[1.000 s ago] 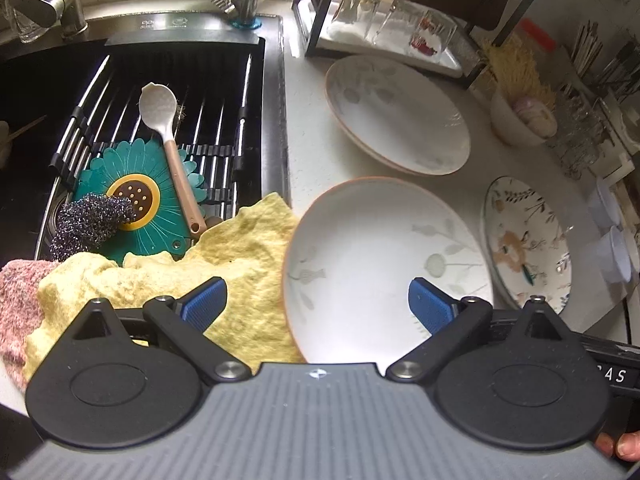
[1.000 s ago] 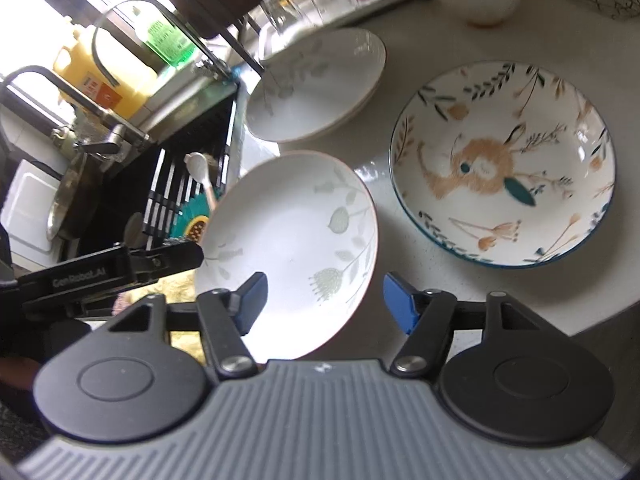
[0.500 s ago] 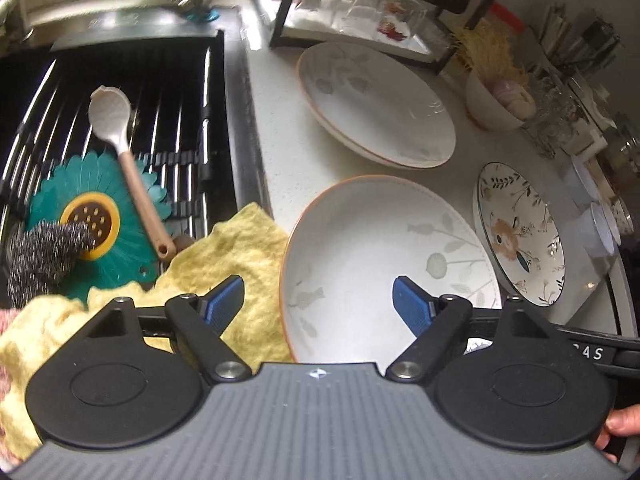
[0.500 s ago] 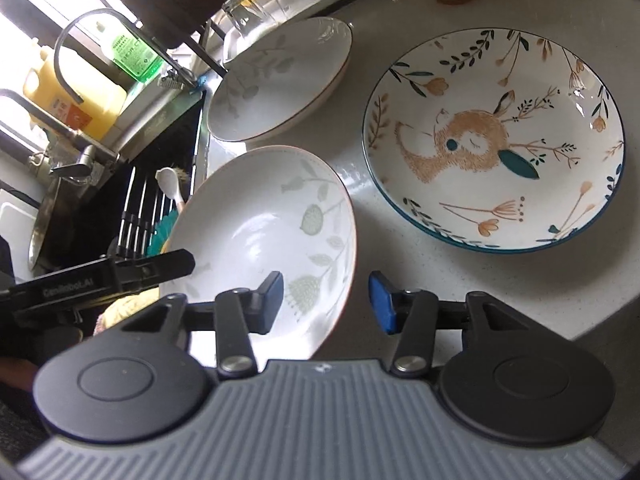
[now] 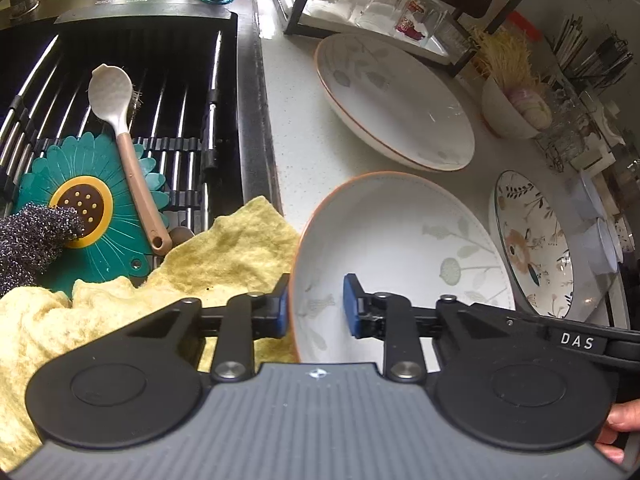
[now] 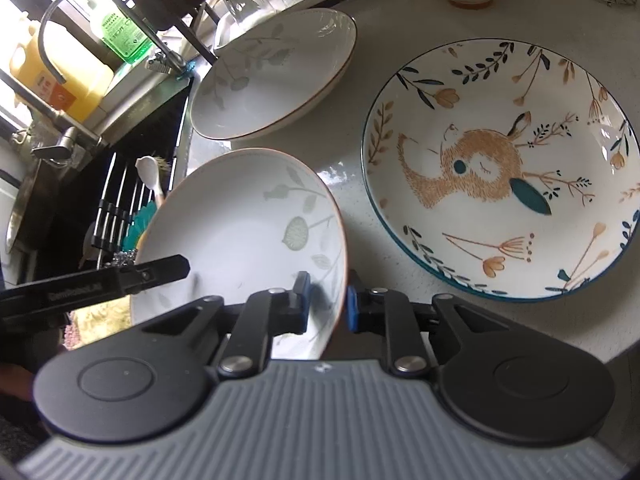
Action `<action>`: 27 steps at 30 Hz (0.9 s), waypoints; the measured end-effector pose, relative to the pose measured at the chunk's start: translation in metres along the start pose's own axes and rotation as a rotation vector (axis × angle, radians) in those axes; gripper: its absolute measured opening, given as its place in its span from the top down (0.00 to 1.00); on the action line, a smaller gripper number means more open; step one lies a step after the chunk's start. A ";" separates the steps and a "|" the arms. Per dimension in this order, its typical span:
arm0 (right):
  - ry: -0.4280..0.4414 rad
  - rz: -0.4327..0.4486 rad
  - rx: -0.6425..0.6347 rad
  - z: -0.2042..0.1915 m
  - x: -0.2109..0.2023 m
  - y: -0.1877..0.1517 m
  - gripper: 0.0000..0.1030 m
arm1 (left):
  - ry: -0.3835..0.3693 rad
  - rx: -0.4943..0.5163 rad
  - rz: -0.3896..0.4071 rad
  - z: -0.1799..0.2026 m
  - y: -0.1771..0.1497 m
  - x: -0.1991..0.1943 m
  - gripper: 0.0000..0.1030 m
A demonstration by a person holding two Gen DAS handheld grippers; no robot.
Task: Organize plates and bowls
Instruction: 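Close both grippers on the rim of the white leaf-pattern bowl, then carry the bowl with both grippers and lower it onto the floral plate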
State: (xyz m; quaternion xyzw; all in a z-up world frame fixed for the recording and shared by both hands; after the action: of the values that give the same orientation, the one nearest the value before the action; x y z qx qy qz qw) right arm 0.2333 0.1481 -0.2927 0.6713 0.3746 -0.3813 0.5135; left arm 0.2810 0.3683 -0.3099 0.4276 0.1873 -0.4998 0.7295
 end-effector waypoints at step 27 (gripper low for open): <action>0.067 0.113 0.066 0.030 -0.066 0.045 0.80 | -0.062 0.074 0.069 0.076 0.051 -0.030 0.79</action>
State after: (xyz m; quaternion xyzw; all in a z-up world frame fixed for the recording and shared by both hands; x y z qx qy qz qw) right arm 0.2412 0.1027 -0.2207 0.7204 0.3402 -0.3411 0.4989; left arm 0.3015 0.3303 -0.2243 0.4449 0.1313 -0.4937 0.7355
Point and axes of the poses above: each gripper's, at about its wrist camera, not at the fingertips, and x roughly the way its jaws point, z to its right, y to its top, the point moved 10 cm from there along x, roughly the way its jaws point, and after that the axes turned 15 degrees about -y, right-handed, at the moved point
